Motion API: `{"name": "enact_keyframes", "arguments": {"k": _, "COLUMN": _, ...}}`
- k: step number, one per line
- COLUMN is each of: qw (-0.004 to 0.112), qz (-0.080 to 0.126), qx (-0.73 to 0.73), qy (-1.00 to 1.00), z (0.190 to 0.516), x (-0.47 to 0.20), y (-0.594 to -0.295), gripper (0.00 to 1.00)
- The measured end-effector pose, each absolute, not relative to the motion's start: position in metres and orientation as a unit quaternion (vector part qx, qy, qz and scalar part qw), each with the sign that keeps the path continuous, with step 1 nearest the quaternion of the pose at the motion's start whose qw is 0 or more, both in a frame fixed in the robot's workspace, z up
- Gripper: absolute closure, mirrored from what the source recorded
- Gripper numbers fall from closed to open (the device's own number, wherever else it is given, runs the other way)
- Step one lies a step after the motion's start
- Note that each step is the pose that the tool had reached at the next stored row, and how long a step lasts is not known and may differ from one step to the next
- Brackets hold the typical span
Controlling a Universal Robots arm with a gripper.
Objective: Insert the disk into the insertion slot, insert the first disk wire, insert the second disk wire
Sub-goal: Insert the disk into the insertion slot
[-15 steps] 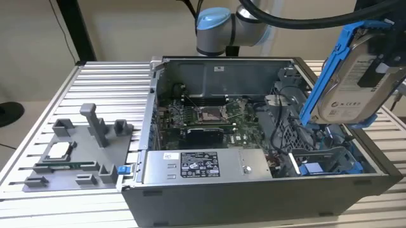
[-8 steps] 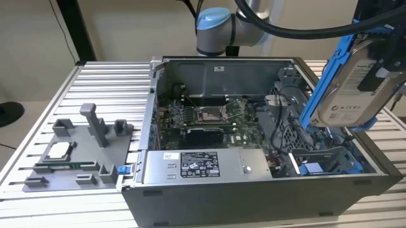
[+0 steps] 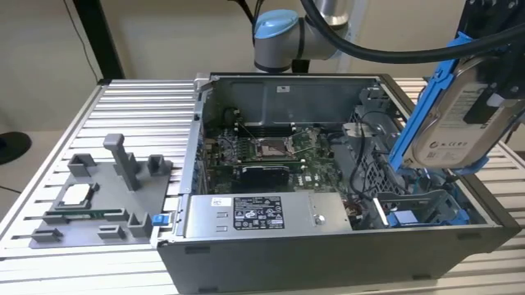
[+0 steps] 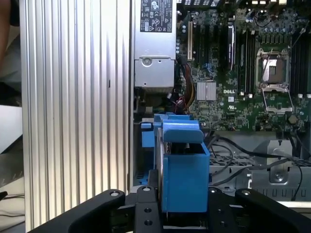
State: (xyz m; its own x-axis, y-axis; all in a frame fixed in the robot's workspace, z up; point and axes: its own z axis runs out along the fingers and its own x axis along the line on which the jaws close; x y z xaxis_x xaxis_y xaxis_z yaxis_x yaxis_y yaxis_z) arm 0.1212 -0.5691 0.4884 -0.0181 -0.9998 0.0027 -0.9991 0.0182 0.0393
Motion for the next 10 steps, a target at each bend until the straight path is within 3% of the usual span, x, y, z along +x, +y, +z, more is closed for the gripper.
{"name": "enact_keyframes", "arguments": {"k": 10, "qw": 0.015, "qz": -0.013, "qx": 0.700, "qy": -0.713, "z": 0.4829, "x": 0.1222, "y": -0.5745, "gripper": 1.00}}
